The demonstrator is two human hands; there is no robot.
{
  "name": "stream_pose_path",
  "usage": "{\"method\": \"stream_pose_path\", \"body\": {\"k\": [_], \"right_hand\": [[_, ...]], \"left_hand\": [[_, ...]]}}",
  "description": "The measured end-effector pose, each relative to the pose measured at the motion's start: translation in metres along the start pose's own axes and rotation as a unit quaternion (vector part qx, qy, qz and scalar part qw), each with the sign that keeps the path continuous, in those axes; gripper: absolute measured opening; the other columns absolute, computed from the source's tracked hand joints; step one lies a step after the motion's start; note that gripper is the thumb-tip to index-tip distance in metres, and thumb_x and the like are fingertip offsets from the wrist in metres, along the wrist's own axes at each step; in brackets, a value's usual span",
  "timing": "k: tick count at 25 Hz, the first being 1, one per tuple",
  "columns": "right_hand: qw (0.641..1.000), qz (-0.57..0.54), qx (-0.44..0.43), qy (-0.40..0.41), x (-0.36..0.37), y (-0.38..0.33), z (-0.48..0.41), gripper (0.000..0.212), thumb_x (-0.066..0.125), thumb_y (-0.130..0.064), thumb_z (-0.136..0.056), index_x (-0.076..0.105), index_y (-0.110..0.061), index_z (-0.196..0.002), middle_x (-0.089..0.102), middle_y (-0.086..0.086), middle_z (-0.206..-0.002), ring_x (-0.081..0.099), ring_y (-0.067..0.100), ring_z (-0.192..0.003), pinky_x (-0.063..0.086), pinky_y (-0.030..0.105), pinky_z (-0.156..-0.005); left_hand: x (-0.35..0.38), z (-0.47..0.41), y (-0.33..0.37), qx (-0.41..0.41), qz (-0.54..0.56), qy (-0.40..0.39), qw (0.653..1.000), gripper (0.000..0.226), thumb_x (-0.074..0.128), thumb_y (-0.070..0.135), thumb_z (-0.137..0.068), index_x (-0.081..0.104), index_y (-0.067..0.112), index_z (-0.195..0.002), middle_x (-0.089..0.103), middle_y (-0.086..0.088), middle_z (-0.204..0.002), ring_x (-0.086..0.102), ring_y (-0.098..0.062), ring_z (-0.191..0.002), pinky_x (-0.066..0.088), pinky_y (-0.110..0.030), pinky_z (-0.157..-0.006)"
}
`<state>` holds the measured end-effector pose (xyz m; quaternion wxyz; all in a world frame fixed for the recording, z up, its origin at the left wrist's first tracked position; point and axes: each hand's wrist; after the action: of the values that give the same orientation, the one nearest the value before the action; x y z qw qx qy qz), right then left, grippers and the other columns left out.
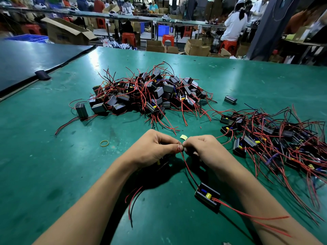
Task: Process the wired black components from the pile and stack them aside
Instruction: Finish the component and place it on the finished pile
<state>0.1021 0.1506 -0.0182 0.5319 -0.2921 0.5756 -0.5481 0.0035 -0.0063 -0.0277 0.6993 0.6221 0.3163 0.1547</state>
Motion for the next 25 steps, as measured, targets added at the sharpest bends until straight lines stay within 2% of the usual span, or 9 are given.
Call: {"method": "stream_pose_path", "body": {"k": [2,4,6,7,10,14,17,22,25], "right_hand": [[1.0,0.008,-0.008,-0.011,-0.004,0.001,0.0,0.031,0.062,-0.026,-0.092,0.066,-0.017,-0.062,0.053,-0.007,-0.056,0.039,0.01,-0.049,0.03,0.018,-0.044],[0.998,0.021,-0.056,-0.014,-0.011,0.003,0.0,0.025,0.063,-0.028,-0.096,0.072,-0.02,-0.075,0.064,-0.007,-0.068,0.046,0.01,-0.052,0.035,0.016,-0.046],[0.992,0.028,-0.123,0.005,-0.02,0.006,0.001,0.01,0.066,-0.018,-0.095,0.074,-0.025,-0.095,0.071,-0.004,-0.086,0.055,0.011,-0.056,0.044,0.016,-0.052],[0.988,0.033,-0.154,0.007,-0.022,0.007,0.001,0.018,0.069,-0.013,-0.092,0.074,-0.028,-0.101,0.072,-0.004,-0.091,0.057,0.01,-0.059,0.047,0.017,-0.056],[0.969,0.091,-0.23,0.019,-0.019,0.01,0.0,0.024,0.078,-0.01,-0.085,0.076,-0.03,-0.098,0.071,-0.008,-0.089,0.051,0.007,-0.058,0.044,0.014,-0.059],[0.95,0.149,-0.27,0.047,-0.018,0.01,0.0,0.012,0.081,-0.02,-0.082,0.078,-0.028,-0.091,0.07,-0.012,-0.084,0.052,0.007,-0.057,0.043,0.016,-0.06],[0.957,0.147,-0.243,0.059,-0.018,0.009,0.001,0.003,0.077,-0.025,-0.086,0.077,-0.027,-0.084,0.065,-0.018,-0.069,0.048,0.005,-0.054,0.039,0.016,-0.056],[0.988,0.109,-0.094,0.051,-0.01,0.008,-0.003,0.022,0.067,-0.024,-0.089,0.066,-0.013,-0.07,0.048,-0.01,-0.054,0.04,0.007,-0.051,0.032,0.025,-0.054],[0.995,0.079,-0.052,0.042,-0.008,0.006,-0.003,0.023,0.067,-0.026,-0.087,0.066,-0.014,-0.067,0.048,-0.012,-0.048,0.039,0.004,-0.043,0.032,0.02,-0.046]], "left_hand": [[-0.001,0.0,0.001,0.004,0.001,0.004,1.0,0.007,0.073,0.019,-0.086,0.08,0.019,-0.087,0.065,-0.035,-0.099,0.05,-0.022,-0.083,0.037,-0.04,-0.078],[-0.002,0.0,0.001,0.004,0.012,0.017,1.0,0.007,0.073,0.016,-0.086,0.079,0.014,-0.087,0.065,-0.035,-0.098,0.049,-0.022,-0.082,0.035,-0.039,-0.078],[-0.002,0.0,0.001,0.002,0.019,0.031,0.999,0.006,0.073,0.013,-0.085,0.079,0.011,-0.084,0.067,-0.032,-0.092,0.051,-0.021,-0.077,0.037,-0.036,-0.076],[-0.002,0.0,0.0,0.0,0.019,0.032,0.999,0.006,0.073,0.013,-0.085,0.079,0.01,-0.084,0.069,-0.028,-0.086,0.051,-0.019,-0.076,0.037,-0.035,-0.075],[-0.003,0.0,0.0,-0.001,0.024,0.029,0.999,0.007,0.072,0.011,-0.085,0.078,0.007,-0.085,0.066,-0.012,-0.076,0.051,-0.016,-0.072,0.037,-0.031,-0.073],[-0.003,0.001,0.0,-0.001,0.023,0.026,0.999,0.009,0.072,0.011,-0.085,0.077,0.004,-0.088,0.067,-0.021,-0.082,0.052,-0.019,-0.076,0.038,-0.033,-0.076],[-0.004,0.0,0.0,-0.002,0.012,0.02,1.0,0.011,0.073,0.016,-0.085,0.078,0.007,-0.088,0.067,-0.032,-0.093,0.05,-0.022,-0.079,0.036,-0.038,-0.076],[-0.002,-0.001,-0.001,0.004,-0.003,0.003,1.0,0.007,0.075,0.018,-0.084,0.079,0.014,-0.087,0.072,-0.023,-0.093,0.058,-0.018,-0.079,0.043,-0.034,-0.078],[-0.001,-0.003,-0.003,0.005,-0.001,0.008,1.0,0.005,0.075,0.018,-0.084,0.079,0.017,-0.086,0.072,-0.024,-0.093,0.057,-0.019,-0.08,0.042,-0.036,-0.078]]}}
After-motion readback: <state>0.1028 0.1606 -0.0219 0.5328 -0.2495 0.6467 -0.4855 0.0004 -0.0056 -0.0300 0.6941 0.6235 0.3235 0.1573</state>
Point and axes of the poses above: each hand's wrist, its own z-axis away from the middle knuckle, its own x-axis out of the palm, y = z × x
